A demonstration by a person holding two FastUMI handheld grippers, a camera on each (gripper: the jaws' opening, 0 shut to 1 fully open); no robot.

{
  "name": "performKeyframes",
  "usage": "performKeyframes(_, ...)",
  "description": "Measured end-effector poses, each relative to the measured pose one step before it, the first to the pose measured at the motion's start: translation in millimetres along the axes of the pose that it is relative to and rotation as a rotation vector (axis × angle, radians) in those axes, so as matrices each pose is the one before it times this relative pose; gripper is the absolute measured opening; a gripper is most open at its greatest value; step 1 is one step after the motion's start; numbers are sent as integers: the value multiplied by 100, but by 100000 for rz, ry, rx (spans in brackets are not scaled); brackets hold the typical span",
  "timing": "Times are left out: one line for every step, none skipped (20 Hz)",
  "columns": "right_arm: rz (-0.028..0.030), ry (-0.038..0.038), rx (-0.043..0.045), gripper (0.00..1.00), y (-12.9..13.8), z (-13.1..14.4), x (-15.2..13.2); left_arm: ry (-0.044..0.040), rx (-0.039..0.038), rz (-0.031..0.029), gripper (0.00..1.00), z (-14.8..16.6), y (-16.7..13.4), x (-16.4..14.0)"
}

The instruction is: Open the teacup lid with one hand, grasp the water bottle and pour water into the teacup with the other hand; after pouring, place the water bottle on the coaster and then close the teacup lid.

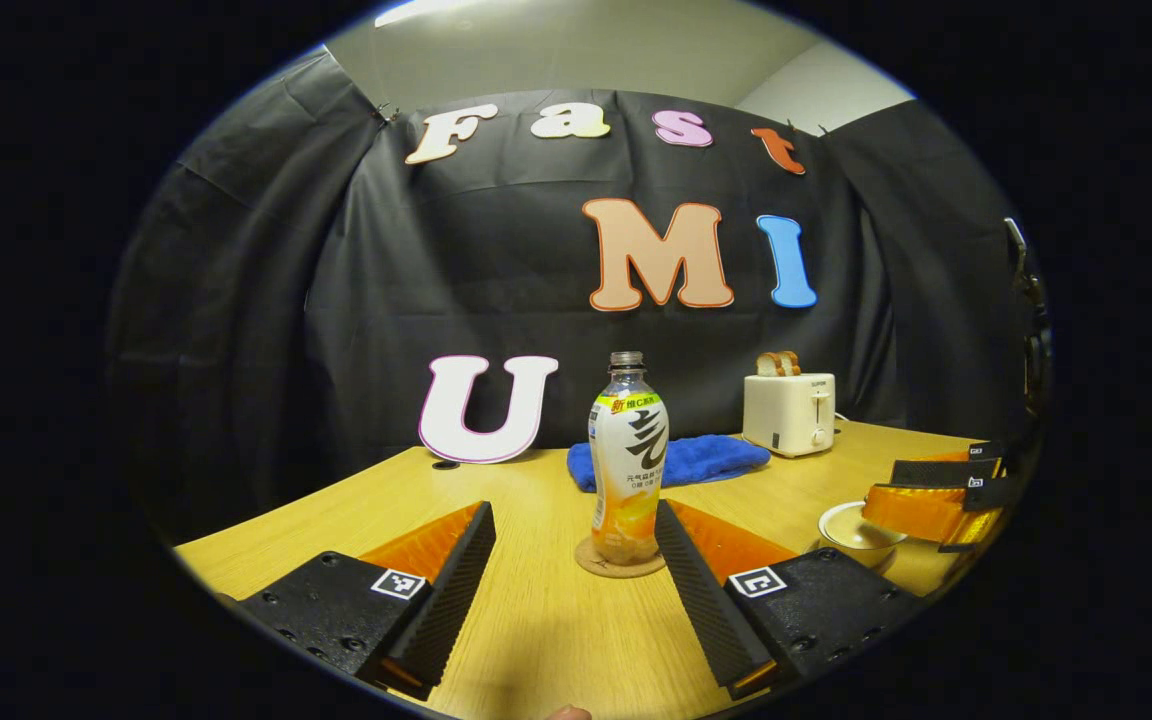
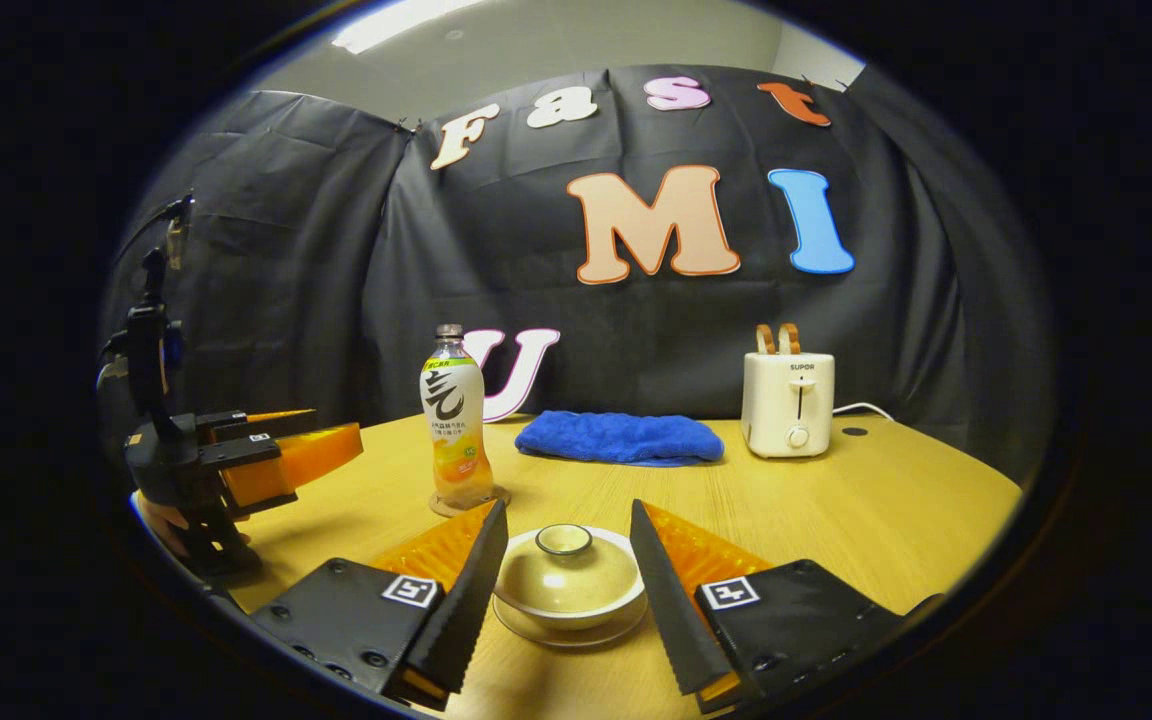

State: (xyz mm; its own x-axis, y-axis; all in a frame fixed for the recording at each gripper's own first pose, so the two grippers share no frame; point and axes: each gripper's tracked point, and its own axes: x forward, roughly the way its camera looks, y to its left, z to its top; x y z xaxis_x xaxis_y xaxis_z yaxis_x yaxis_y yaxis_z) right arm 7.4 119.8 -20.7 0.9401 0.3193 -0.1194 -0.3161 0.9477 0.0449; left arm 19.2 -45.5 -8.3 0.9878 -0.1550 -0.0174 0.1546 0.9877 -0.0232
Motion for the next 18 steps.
performKeyframes(-2205, -1362, -868, 76, -737, 191, -570, -23, 103, -657, 94, 19, -146, -349)
performKeyframes(-2079, -1358, -486, 80, -677, 204, -566, -216, 178, -596, 94, 8, -161, -424)
performKeyframes(-2285, -829, 75, 80, -747, 164, -457, 105, 334, -415, 94, -68, -58, -397)
performKeyframes(-1712, -683, 763, 80, -659, 90, -481, -141, 330, 26, 94, -66, 120, -332)
performKeyframes(-1476, -236, 1159, 80, -534, 6, -441, 170, 273, 119, 94, -101, 124, -369)
performKeyframes(-1785, -518, 1083, 77, -696, 122, -348, -215, -19, 237, 94, -53, 139, -310)
performKeyframes(-1636, -453, 952, 77, -684, 69, -443, 16, -69, -3, 94, -20, 81, -222)
performKeyframes(-1548, -717, 775, 77, -592, 198, -240, 390, 53, -110, 94, -308, -23, -310)
performKeyframes(-1256, -738, 369, 77, -443, 175, -202, 727, 62, 35, 93, -295, 26, -239)
performKeyframes(-1417, -580, -324, 80, -419, 135, -276, 938, -66, 514, 94, -368, 181, -251)
performKeyframes(-2041, -840, -818, 84, -572, 93, -214, 506, -348, 813, 94, -52, 219, -272)
performKeyframes(-1849, -389, -846, 83, -441, 127, -241, -1362, -228, 1074, 94, 314, 282, -150)
performKeyframes(-1004, -600, -422, 80, -113, -72, -7, -863, -395, 301, 94, 231, 71, -40)
performKeyframes(-576, -376, -407, 84, 92, 63, -67, 422, -75, 259, 94, -292, -87, 8)
performKeyframes(-1182, 682, -1021, 84, -125, -158, 146, 451, -16, 525, 94, -129, 59, 115)
performKeyframes(-1463, 902, -1069, 80, -187, -205, 25, 1045, -43, 861, 94, -207, 233, 23)
performKeyframes(-861, 1105, 362, 77, -28, -260, 80, 1046, -361, 1091, 94, -249, 265, -51)
performKeyframes(-1289, -359, 52, 80, -196, 66, 46, -351, 3, 106, 94, 104, -88, -44)
